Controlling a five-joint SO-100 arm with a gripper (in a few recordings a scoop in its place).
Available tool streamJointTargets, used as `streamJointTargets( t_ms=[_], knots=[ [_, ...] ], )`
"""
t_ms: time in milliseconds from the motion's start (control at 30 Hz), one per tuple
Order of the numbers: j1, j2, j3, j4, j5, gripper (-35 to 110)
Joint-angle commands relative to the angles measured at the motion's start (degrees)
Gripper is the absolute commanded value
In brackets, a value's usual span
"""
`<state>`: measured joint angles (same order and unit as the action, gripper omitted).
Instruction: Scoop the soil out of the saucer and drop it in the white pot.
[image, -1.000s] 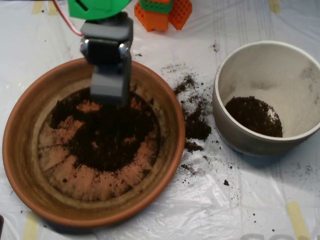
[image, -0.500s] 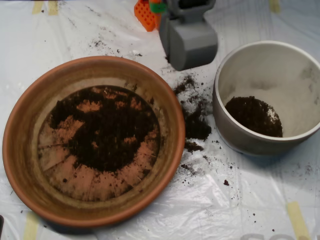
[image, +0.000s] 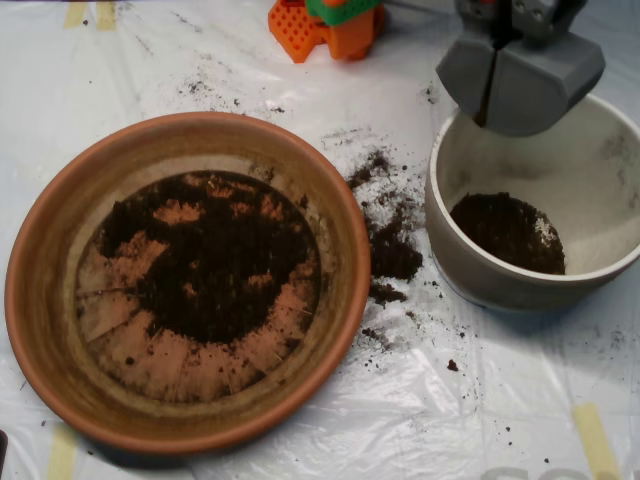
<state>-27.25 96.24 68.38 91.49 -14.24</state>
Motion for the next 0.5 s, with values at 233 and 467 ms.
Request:
streamJointTargets(
  t_ms=[233, 467],
  knots=[
    [0.4, 2.2, -2.5, -0.3, 0.0, 41],
    [1.3, 3.3, -2.4, 0.3, 0.4, 41]
  ],
)
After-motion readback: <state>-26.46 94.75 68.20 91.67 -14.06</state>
